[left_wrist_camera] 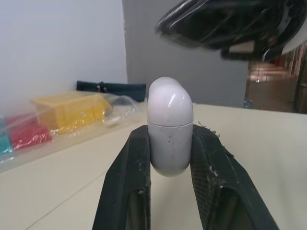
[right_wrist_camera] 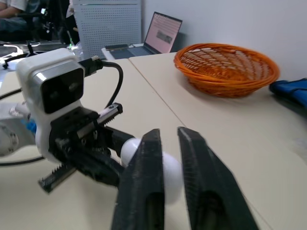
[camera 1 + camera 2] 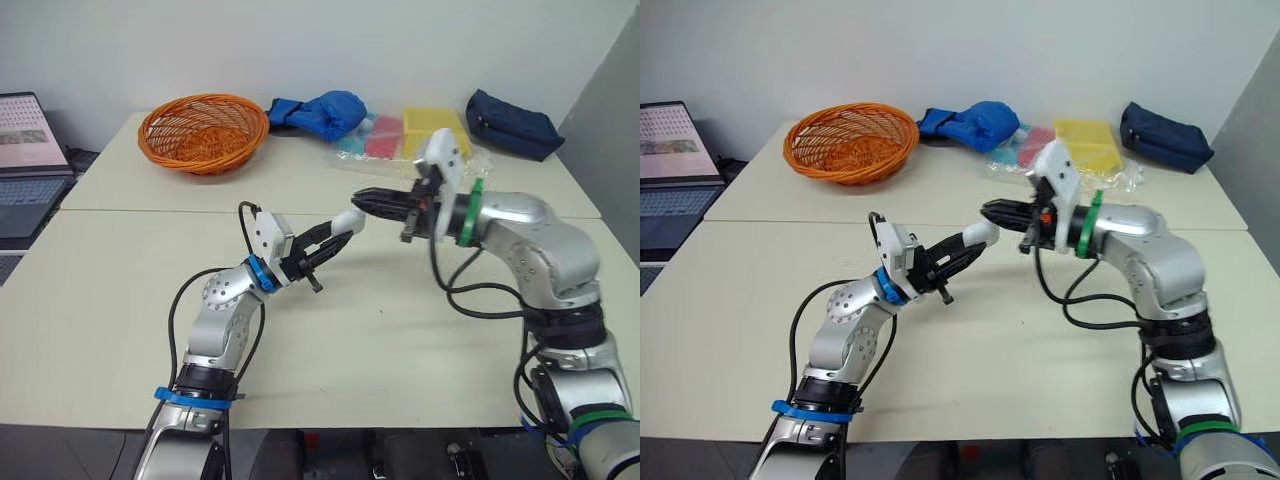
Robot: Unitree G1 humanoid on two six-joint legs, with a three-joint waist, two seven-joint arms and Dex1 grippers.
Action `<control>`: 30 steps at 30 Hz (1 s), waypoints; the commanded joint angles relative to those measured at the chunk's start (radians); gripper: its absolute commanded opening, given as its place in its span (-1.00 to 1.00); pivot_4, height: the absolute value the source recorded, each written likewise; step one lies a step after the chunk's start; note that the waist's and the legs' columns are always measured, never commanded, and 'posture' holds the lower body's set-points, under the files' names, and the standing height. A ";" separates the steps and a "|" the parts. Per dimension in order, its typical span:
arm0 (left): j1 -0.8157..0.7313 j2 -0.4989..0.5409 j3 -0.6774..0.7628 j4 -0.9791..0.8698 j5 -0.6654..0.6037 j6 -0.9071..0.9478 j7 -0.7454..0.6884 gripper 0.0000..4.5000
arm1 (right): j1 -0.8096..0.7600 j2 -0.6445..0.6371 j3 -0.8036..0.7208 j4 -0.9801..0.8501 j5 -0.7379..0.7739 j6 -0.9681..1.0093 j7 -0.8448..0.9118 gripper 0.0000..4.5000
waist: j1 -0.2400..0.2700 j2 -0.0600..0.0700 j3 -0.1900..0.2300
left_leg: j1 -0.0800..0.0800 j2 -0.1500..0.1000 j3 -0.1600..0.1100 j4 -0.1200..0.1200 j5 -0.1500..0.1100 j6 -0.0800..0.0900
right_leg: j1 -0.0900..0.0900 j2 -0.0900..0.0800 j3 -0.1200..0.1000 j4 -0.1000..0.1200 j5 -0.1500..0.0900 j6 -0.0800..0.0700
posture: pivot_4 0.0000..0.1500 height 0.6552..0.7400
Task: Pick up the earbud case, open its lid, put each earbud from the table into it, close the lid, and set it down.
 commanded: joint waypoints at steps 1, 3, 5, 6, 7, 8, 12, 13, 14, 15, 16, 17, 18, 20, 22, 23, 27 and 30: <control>-0.027 0.046 0.008 -0.045 -0.092 0.235 -0.009 -0.67 | 0.113 -0.068 -0.022 -0.062 -0.036 -0.168 0.078 -0.13 | -0.002 0.000 0.000 | 0.000 0.000 0.000 0.000 0.000 0.000 | 0.000 0.000 0.000 0.000 0.000 0.000 | 1.00 1.00; -0.021 0.093 -0.003 -0.054 -0.104 0.342 -0.024 -0.67 | 0.174 -0.093 -0.009 -0.060 -0.070 -0.240 0.092 0.22 | -0.007 0.000 0.000 | 0.000 0.000 0.000 0.000 0.000 0.000 | 0.000 0.000 0.000 -0.001 0.000 0.000 | 1.00 1.00; -0.022 0.117 0.002 -0.055 -0.119 0.428 -0.016 -0.67 | 0.213 -0.102 -0.005 -0.054 -0.087 -0.296 0.104 0.51 | -0.014 0.000 0.000 | 0.001 0.000 0.001 0.000 0.000 0.000 | 0.000 0.001 0.001 0.000 0.000 0.000 | 1.00 1.00; -0.025 0.120 0.011 -0.052 -0.131 0.466 -0.006 -0.67 | 0.223 -0.101 -0.003 -0.049 -0.089 -0.312 0.108 0.64 | -0.015 0.000 0.000 | 0.001 0.000 0.001 0.000 0.000 0.000 | 0.000 0.001 0.001 0.001 0.000 0.000 | 1.00 1.00; -0.032 0.128 0.021 -0.046 -0.152 0.549 0.016 -0.67 | 0.240 -0.100 -0.004 -0.048 -0.086 -0.330 0.116 0.82 | -0.015 0.000 0.000 | 0.002 0.001 0.000 0.000 0.000 0.000 | 0.000 0.001 0.001 0.002 0.000 0.000 | 1.00 1.00; -0.036 0.128 0.034 -0.045 -0.175 0.631 0.050 -0.67 | 0.272 -0.106 -0.005 -0.052 -0.086 -0.365 0.138 0.98 | -0.014 0.000 0.000 | 0.002 0.001 0.000 0.000 0.000 0.000 | 0.000 0.002 0.001 0.003 0.000 0.000 | 1.00 1.00; -0.095 0.077 0.132 0.022 -0.266 0.921 0.218 -0.67 | 0.353 -0.131 0.025 -0.071 -0.095 -0.454 0.208 0.98 | -0.009 0.000 0.000 | 0.004 0.001 -0.001 0.000 0.000 0.000 | 0.001 0.002 0.000 0.003 0.000 0.000 | 1.00 1.00; -0.110 0.065 0.143 0.043 -0.268 0.974 0.254 -0.67 | 0.366 -0.133 0.036 -0.065 -0.109 -0.476 0.212 0.98 | -0.007 0.000 0.001 | 0.004 0.001 -0.001 0.000 0.000 0.000 | 0.002 0.002 0.000 0.003 0.000 0.000 | 1.00 1.00; -0.119 0.058 0.148 0.054 -0.264 1.004 0.276 -0.67 | 0.372 -0.134 0.043 -0.059 -0.119 -0.491 0.213 0.98 | -0.006 0.000 0.000 | 0.004 0.001 0.000 0.001 0.000 0.000 | 0.001 0.002 0.001 0.003 0.000 0.000 | 1.00 1.00; -0.123 0.055 0.151 0.055 -0.261 1.022 0.287 -0.67 | 0.375 -0.133 0.047 -0.053 -0.126 -0.502 0.212 0.98 | -0.007 0.000 0.000 | 0.004 0.000 0.000 0.001 0.000 0.000 | 0.002 0.002 0.001 0.003 0.000 0.000 | 1.00 1.00; -0.138 0.036 0.172 0.083 -0.257 1.052 0.327 -0.67 | 0.376 -0.128 0.057 -0.047 -0.139 -0.510 0.204 0.98 | -0.007 0.000 0.000 | 0.004 0.000 0.000 0.001 0.000 0.000 | 0.002 0.001 0.002 0.003 0.000 0.001 | 1.00 1.00; -0.148 0.012 0.191 0.107 -0.253 1.080 0.369 -0.67 | 0.379 -0.117 0.066 -0.033 -0.146 -0.517 0.195 0.98 | -0.006 0.000 0.000 | 0.004 0.000 0.000 0.001 0.000 0.000 | 0.002 0.001 0.002 0.003 0.000 0.001 | 1.00 1.00; -0.156 -0.007 0.207 0.123 -0.249 1.102 0.400 -0.67 | 0.381 -0.109 0.073 -0.023 -0.151 -0.523 0.190 0.98 | -0.005 0.000 0.000 | 0.004 0.000 0.000 0.001 0.000 0.000 | 0.002 0.001 0.002 0.003 0.000 0.001 | 1.00 1.00; -0.164 -0.025 0.225 0.133 -0.243 1.127 0.430 -0.67 | 0.382 -0.099 0.078 -0.012 -0.158 -0.530 0.186 0.98 | -0.004 0.000 0.000 | 0.005 0.000 0.000 0.001 0.000 0.000 | 0.002 0.001 0.001 0.003 0.000 0.000 | 1.00 1.00; -0.156 -0.038 0.230 0.122 -0.237 1.158 0.460 -0.67 | 0.390 -0.104 0.081 0.011 -0.174 -0.558 0.193 0.98 | -0.004 0.000 0.000 | 0.005 0.000 0.000 0.001 0.000 0.000 | 0.003 0.001 0.001 0.003 0.000 0.000 | 1.00 1.00; -0.153 -0.041 0.236 0.118 -0.234 1.168 0.473 -0.67 | 0.386 -0.105 0.080 0.020 -0.176 -0.562 0.191 0.98 | -0.004 0.000 0.000 | 0.006 0.000 0.000 0.001 0.000 0.000 | 0.003 0.001 0.002 0.003 0.000 0.000 | 1.00 1.00; -0.145 -0.038 0.241 0.111 -0.231 1.177 0.483 -0.67 | 0.376 -0.091 0.077 0.034 -0.181 -0.559 0.167 0.98 | -0.005 0.000 0.000 | 0.010 0.000 0.000 0.001 0.000 0.000 | 0.007 0.000 0.002 0.003 0.000 0.000 | 1.00 1.00; -0.135 -0.039 0.252 0.102 -0.233 1.189 0.496 -0.34 | 0.376 -0.086 0.080 0.042 -0.180 -0.557 0.163 1.00 | -0.006 0.000 0.000 | 0.011 0.000 0.000 0.000 0.000 0.000 | 0.007 0.001 0.001 0.003 0.000 0.000 | 1.00 1.00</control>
